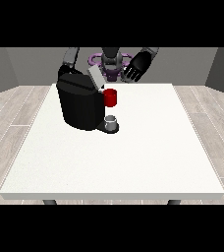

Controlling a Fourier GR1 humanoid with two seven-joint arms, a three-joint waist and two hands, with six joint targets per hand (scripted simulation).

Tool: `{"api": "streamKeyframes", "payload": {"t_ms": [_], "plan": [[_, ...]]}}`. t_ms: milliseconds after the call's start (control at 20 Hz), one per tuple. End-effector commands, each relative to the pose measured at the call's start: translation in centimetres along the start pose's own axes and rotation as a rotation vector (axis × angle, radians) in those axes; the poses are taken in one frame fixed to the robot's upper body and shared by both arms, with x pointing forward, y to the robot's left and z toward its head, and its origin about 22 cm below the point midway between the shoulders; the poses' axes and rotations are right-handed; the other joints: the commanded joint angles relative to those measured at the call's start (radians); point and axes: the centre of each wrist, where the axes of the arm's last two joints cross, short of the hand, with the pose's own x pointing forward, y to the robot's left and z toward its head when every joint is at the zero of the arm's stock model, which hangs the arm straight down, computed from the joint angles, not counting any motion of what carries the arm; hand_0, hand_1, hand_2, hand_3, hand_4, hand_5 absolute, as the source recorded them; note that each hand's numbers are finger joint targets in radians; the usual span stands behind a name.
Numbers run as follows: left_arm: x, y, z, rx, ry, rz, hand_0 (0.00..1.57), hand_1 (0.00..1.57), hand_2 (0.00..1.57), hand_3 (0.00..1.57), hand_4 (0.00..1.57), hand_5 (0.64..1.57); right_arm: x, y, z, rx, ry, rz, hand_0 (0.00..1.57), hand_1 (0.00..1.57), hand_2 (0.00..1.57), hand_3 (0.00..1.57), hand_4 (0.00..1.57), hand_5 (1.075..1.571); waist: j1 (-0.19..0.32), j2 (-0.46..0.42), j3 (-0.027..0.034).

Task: Insert the coffee pod into the coffee machine and close the lid

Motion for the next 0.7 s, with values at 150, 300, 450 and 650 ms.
{"api": "streamKeyframes", "payload": {"t_ms": [150,300,450,650], "plan": [[2.1,7.0,0.5,0.109,-0.003,0.048,1.2,1.2,1.24,1.26,0.49,1.571,3.3,0.3,-1.4,-0.018,-0.085,0.004,0.0,0.0,0.0,0.0,0.0,1.571,-0.054,0.058,-0.0003],[4.3,9.6,0.7,0.116,-0.028,0.009,1.22,1.22,1.27,1.26,0.47,1.571,4.8,-1.7,-3.0,-0.039,-0.106,0.002,0.0,0.0,0.0,0.0,0.04,1.571,-0.055,0.094,0.0],[3.8,10.6,1.2,0.18,0.004,-0.023,1.2,1.2,1.27,1.26,0.49,1.571,5.3,-0.5,-2.5,-0.015,-0.165,-0.025,0.0,0.0,0.0,0.0,0.26,1.571,-0.103,0.152,0.0],[6.3,12.0,1.0,0.195,-0.047,-0.025,1.22,1.22,1.28,1.23,0.48,1.571,5.8,-1.3,-3.4,-0.021,-0.151,-0.009,0.0,0.0,0.0,0.0,0.0,1.571,-0.095,0.172,0.0003]]}}
